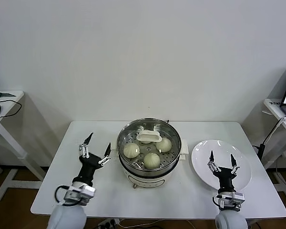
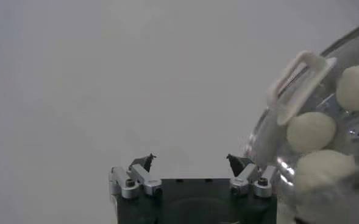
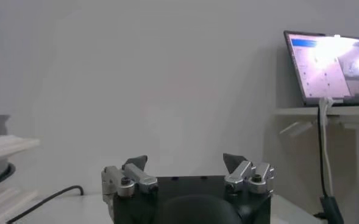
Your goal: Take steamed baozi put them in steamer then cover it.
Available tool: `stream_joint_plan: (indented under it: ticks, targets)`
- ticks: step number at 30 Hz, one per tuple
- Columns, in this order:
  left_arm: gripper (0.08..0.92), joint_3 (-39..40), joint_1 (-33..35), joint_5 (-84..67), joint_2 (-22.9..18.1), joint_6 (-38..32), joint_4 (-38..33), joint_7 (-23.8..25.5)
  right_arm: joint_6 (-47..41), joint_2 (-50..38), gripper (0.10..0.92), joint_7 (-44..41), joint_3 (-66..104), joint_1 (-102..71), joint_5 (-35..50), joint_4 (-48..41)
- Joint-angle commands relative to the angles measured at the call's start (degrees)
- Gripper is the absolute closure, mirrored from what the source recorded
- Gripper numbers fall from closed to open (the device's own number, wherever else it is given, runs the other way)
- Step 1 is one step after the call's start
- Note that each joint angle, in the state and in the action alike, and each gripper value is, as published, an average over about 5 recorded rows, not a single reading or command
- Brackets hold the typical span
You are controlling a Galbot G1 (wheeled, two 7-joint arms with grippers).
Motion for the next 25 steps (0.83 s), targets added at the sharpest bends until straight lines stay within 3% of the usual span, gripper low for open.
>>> stream_joint_plan:
  ticks: [1,25]
  targets:
    - [0.177,-9.7,3.8,-23.6,-0.7,-17.2,10.2,-1.0,-1.0,0.0,0.203,-0.7,0.4,-2.0,1.1,1.6]
    - [0.177,-8.8,5.1,-19.8,-0.7,-19.3,9.6,0.2,-1.2,0.9,0.203,-1.2,1.0,-2.5,1.1,2.5]
